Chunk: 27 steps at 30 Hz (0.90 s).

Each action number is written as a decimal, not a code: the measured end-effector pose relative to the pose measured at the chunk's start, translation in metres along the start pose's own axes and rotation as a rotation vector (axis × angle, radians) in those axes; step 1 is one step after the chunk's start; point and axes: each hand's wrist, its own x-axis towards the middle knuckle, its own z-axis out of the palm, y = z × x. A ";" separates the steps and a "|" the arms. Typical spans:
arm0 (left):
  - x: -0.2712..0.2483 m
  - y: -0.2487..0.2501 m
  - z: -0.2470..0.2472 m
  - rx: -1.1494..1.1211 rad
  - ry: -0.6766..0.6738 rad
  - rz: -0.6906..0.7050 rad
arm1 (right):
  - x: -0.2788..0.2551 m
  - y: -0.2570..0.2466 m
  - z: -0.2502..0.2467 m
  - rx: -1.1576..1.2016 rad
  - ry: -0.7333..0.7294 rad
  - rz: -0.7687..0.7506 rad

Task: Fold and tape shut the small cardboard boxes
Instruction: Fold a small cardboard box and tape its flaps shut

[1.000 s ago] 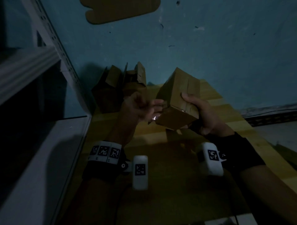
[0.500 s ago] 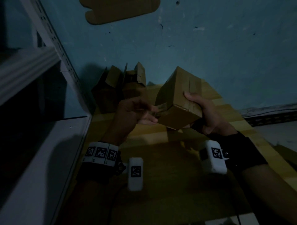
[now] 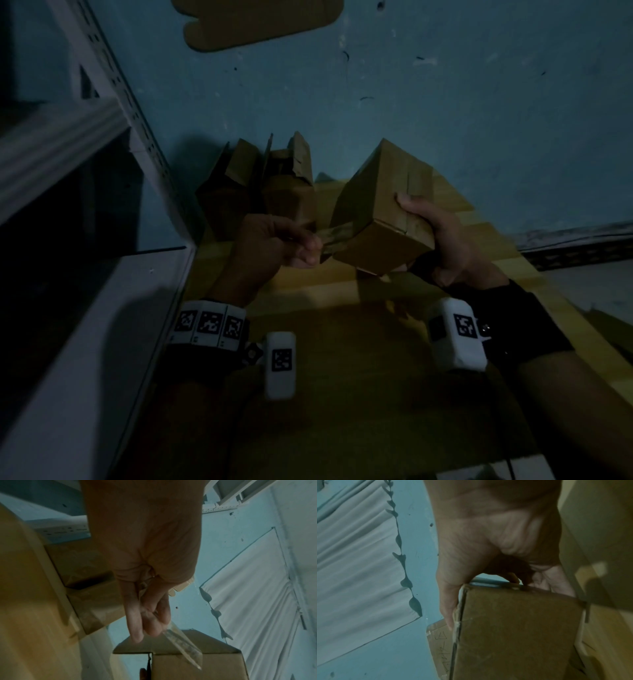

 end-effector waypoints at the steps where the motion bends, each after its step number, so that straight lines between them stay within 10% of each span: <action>1: 0.000 0.000 -0.001 0.022 0.008 -0.007 | 0.000 0.001 0.001 -0.004 -0.002 0.004; 8: 0.006 -0.029 -0.034 0.557 0.233 -0.050 | -0.019 -0.026 -0.005 0.225 0.155 -0.173; 27: -0.005 -0.037 -0.030 0.439 0.209 -0.029 | -0.008 -0.005 0.006 0.152 0.163 -0.015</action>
